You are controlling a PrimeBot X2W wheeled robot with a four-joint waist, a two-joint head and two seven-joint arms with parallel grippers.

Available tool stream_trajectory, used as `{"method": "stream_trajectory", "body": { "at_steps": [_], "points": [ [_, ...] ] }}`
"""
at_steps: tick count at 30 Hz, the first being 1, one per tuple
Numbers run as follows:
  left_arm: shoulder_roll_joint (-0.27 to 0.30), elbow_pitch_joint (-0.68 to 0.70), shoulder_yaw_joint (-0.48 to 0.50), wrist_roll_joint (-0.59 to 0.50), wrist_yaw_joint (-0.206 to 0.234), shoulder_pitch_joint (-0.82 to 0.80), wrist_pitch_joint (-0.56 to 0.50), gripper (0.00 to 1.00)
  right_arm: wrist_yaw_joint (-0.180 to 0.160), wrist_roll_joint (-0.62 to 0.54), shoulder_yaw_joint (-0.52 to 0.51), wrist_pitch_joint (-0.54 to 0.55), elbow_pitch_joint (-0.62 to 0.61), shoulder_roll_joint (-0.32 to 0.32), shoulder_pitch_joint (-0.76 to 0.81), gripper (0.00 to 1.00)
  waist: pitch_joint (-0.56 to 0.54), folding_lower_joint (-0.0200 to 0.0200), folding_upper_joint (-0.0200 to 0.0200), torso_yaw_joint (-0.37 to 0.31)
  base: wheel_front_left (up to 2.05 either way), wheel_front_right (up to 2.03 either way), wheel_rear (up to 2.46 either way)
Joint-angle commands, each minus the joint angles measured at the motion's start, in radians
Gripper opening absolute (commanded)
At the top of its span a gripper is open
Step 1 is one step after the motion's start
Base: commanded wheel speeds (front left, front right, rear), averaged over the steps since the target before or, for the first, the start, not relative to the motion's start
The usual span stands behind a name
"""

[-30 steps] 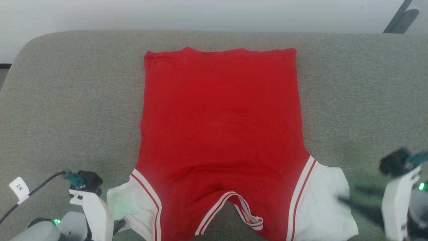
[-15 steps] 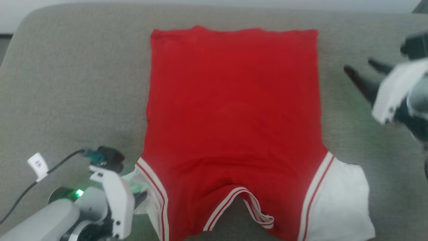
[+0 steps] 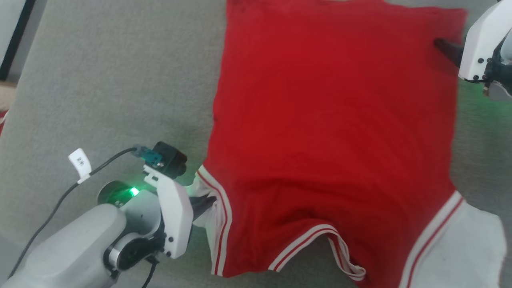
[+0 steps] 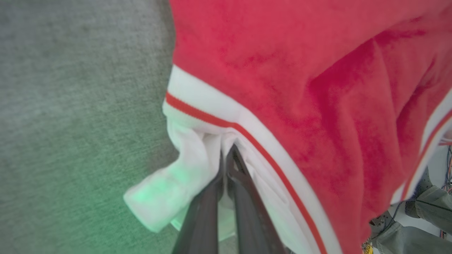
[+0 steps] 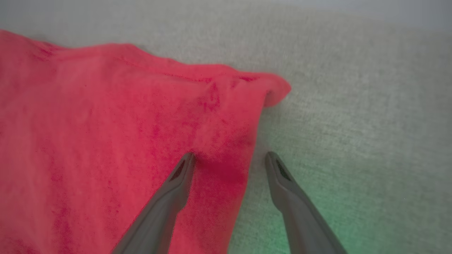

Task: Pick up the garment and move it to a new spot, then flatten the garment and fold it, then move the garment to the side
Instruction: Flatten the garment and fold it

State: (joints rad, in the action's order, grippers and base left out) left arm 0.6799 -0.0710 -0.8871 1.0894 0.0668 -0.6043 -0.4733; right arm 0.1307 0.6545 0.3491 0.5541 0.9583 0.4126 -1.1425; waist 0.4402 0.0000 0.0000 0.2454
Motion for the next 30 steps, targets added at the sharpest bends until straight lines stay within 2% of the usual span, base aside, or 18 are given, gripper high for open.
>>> {"method": "stream_trajectory", "body": {
  "at_steps": [1,3,4,5,11,18,24,30],
  "points": [
    [-0.019,-0.032,-0.005,-0.025,-0.001,-0.020,0.009,0.00,0.000,-0.005,0.002,0.033,0.040,0.000,-0.023,1.00,0.030,0.0000,0.0000,0.031,0.00,0.00,0.00],
    [-0.034,-0.052,-0.009,-0.023,-0.012,-0.031,0.011,0.00,0.000,-0.014,0.005,0.085,0.111,-0.013,-0.034,1.00,0.039,0.0000,0.0000,0.041,0.00,0.00,0.00],
    [-0.040,-0.064,-0.010,-0.021,-0.016,-0.035,0.012,0.00,0.000,-0.030,0.014,0.102,0.140,-0.017,-0.036,0.25,0.041,0.0000,0.0000,0.044,0.00,0.00,0.00],
    [-0.046,-0.075,-0.011,-0.021,-0.020,-0.038,0.015,0.00,0.000,-0.046,0.024,0.111,0.166,-0.016,-0.043,0.00,0.043,0.0000,0.0000,0.046,0.00,0.00,0.00],
    [-0.053,-0.138,0.005,-0.007,-0.023,-0.036,0.032,0.00,0.000,-0.090,0.053,0.109,0.224,-0.034,-0.072,0.00,0.026,0.0000,0.0000,0.026,0.00,0.00,0.00],
    [-0.023,-0.142,0.026,0.003,-0.013,-0.021,0.047,0.00,0.000,-0.039,0.126,0.157,0.103,-0.025,-0.033,0.00,-0.019,0.0000,0.0000,-0.029,0.00,0.00,0.00],
    [0.016,-0.115,0.038,0.016,0.006,0.003,0.042,0.00,0.000,0.081,0.197,0.211,-0.137,0.051,0.095,0.00,-0.069,0.0000,0.0000,-0.084,0.00,0.00,0.00],
    [0.052,-0.078,0.046,0.029,0.027,0.033,0.036,0.00,0.000,0.202,0.217,0.280,-0.408,0.134,0.309,0.00,-0.107,0.0000,0.0000,-0.137,0.00,0.00,0.00]
  ]
}}
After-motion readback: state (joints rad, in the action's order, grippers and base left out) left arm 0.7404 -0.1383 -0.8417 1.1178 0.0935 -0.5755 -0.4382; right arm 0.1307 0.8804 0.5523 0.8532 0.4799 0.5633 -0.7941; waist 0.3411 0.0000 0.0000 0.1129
